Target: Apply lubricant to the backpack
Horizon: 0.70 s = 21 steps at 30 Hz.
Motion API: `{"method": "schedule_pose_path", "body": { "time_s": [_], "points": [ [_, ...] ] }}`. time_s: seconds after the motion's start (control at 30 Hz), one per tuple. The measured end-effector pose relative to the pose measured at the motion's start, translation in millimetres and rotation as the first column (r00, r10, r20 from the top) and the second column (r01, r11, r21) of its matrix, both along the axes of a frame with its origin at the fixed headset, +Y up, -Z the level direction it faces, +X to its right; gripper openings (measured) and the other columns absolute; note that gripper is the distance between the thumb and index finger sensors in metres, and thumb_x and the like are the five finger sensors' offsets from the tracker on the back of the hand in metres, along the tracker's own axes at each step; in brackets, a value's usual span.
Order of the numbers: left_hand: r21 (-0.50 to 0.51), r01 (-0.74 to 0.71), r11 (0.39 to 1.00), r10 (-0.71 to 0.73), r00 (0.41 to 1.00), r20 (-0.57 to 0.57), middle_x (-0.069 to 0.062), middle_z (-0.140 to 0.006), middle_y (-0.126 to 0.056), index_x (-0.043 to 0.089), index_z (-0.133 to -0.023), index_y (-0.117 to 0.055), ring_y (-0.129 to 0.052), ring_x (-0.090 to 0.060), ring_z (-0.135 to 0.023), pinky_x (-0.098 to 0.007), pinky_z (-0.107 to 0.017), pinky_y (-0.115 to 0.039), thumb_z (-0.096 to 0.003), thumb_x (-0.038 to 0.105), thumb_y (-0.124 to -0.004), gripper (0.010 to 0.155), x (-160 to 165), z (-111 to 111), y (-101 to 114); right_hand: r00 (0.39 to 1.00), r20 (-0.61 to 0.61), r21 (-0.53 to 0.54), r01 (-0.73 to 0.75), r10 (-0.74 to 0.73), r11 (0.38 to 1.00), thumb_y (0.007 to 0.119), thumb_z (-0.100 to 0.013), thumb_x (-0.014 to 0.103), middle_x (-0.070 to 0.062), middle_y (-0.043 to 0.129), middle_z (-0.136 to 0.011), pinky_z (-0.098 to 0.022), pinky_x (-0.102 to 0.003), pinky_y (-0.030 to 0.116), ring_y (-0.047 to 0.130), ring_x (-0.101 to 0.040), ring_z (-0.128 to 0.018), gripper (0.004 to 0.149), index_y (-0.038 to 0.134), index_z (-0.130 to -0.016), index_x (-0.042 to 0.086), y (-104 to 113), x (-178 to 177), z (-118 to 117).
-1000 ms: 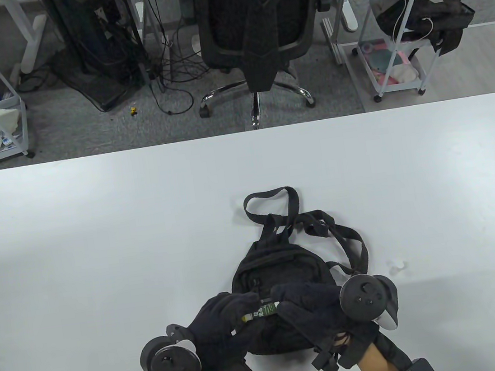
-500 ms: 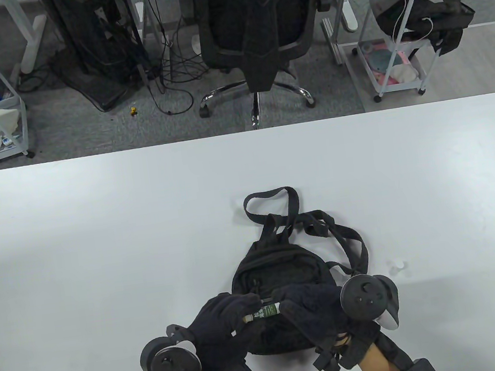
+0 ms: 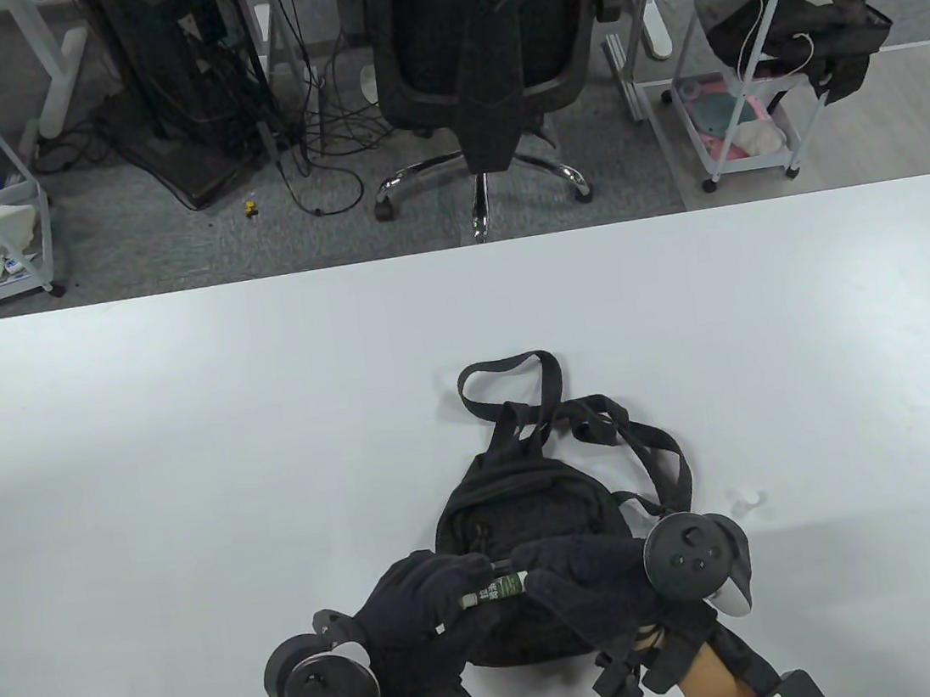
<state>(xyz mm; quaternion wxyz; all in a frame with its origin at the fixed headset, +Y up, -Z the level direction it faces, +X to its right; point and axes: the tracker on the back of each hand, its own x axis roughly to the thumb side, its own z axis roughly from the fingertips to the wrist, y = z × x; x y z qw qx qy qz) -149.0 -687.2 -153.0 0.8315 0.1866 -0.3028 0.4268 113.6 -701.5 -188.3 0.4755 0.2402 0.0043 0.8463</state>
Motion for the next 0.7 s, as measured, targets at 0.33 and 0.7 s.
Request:
{"method": "schedule_pose_path", "body": {
  "time_s": [0.33, 0.7],
  "points": [
    [0.014, 0.008, 1.0, -0.008, 1.0, -0.001, -0.001, -0.073, -0.1, 0.018, -0.085, -0.089, -0.106, -0.032, -0.061, -0.063, -0.058, -0.081, -0.0375, 0.039, -0.1, 0.053, 1.6, 1.1, 0.7, 1.0, -0.016, -0.015, -0.001, 0.001, 1.0, 0.072, -0.049, 0.058, -0.001, 0.097, -0.077, -0.05, -0.049, 0.083, 0.107, -0.022, -0.056, 0.049, 0.085, -0.086, 0.028, -2.3, 0.0, -1.0],
    [0.023, 0.003, 1.0, -0.002, 1.0, -0.008, -0.001, -0.073, -0.101, 0.018, -0.085, -0.089, -0.106, -0.032, -0.061, -0.062, -0.058, -0.081, -0.0373, 0.039, -0.1, 0.053, 0.6, 2.0, 1.5, 1.0, -0.008, -0.013, -0.013, 0.013, 1.0, 0.074, -0.048, 0.058, -0.002, 0.092, -0.085, -0.053, -0.052, 0.081, 0.105, -0.025, -0.066, 0.054, 0.079, -0.093, 0.028, -3.7, 1.6, -1.3]
  ]
}}
